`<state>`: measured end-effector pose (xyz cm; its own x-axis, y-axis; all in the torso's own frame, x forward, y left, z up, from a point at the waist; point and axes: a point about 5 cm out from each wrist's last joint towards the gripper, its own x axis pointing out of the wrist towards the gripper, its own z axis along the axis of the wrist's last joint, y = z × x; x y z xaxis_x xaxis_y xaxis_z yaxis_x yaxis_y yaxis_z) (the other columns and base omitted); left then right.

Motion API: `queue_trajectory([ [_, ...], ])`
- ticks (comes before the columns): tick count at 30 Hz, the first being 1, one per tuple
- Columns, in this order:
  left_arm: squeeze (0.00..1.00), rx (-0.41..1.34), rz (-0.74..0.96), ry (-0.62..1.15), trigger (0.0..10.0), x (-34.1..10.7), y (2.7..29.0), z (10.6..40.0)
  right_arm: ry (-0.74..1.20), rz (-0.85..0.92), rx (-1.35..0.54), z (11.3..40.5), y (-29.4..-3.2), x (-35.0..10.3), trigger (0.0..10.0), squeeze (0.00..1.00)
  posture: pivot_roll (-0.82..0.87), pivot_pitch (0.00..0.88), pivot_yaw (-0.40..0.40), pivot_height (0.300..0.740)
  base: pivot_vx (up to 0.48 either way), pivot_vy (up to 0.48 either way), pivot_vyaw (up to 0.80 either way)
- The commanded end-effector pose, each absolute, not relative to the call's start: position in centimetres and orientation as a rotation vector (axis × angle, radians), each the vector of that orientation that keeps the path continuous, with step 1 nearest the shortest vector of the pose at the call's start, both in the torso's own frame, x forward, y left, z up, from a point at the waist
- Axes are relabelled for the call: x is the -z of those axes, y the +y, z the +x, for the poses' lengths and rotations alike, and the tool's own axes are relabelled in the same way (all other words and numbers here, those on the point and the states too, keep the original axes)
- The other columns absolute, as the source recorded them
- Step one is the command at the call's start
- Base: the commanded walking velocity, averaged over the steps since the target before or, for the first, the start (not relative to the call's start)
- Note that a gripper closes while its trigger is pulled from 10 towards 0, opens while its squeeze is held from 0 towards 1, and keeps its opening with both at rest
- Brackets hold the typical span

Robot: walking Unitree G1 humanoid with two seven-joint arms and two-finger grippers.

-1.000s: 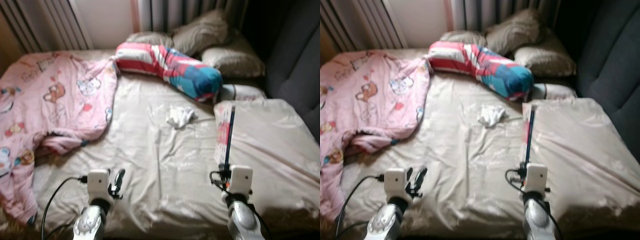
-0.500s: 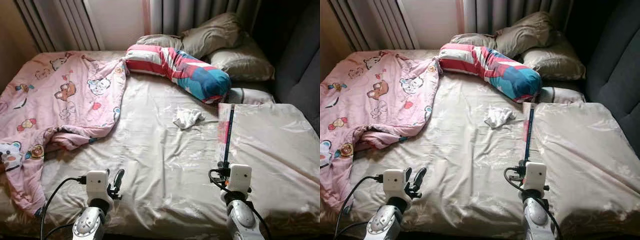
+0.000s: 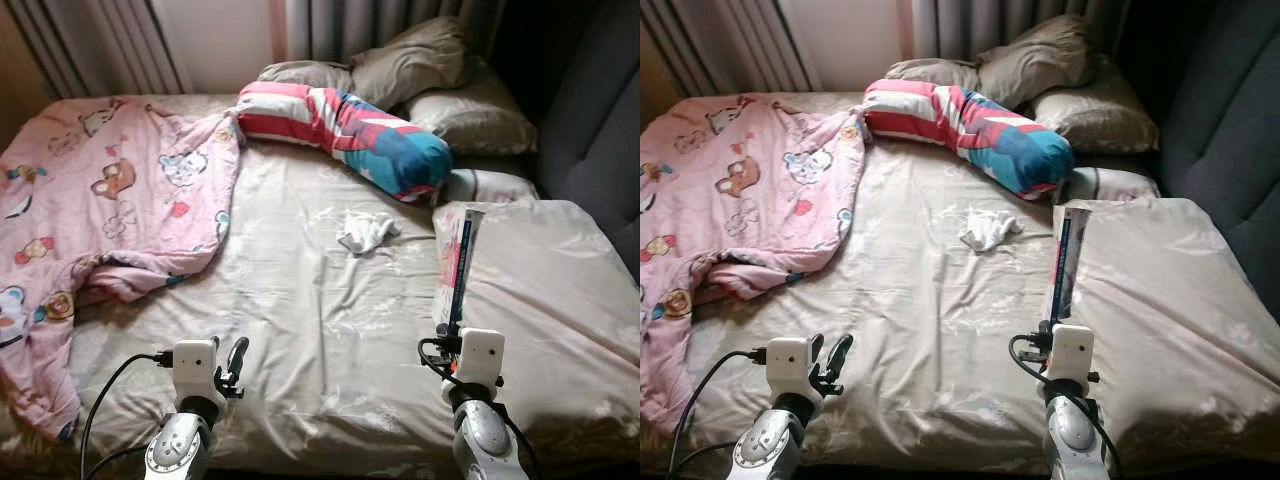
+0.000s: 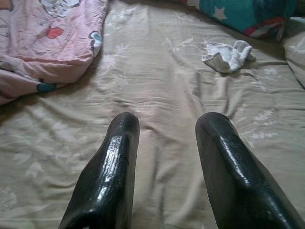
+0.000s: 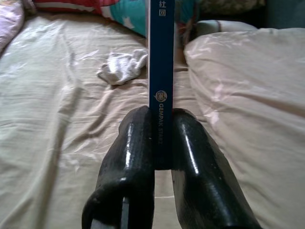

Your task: Clean up the room

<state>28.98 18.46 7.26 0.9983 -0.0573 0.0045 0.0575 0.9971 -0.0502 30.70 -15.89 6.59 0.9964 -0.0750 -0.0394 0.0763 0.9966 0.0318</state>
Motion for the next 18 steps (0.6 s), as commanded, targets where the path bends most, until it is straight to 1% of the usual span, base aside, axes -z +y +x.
queue_trajectory([
  [1,0.00,0.053,-0.040,0.015,10.0,-6.80,18.74,28.52,0.004,0.024,0.073,30.75,-15.91,-7.02,10.0,0.00,-0.02,0.219,0.019,0.740,0.000,-0.251,0.00],
  [5,0.00,0.052,-0.039,0.015,10.0,-6.81,18.75,28.54,0.003,0.024,0.074,30.76,-15.94,-7.04,10.0,0.00,-0.02,0.219,0.019,0.740,0.000,-0.250,0.00],
  [18,0.00,0.060,-0.058,0.014,10.0,-6.83,18.67,28.54,0.004,0.028,0.078,30.77,-15.93,-7.00,10.0,0.00,-0.02,0.215,0.019,0.740,0.000,0.000,0.00],
])
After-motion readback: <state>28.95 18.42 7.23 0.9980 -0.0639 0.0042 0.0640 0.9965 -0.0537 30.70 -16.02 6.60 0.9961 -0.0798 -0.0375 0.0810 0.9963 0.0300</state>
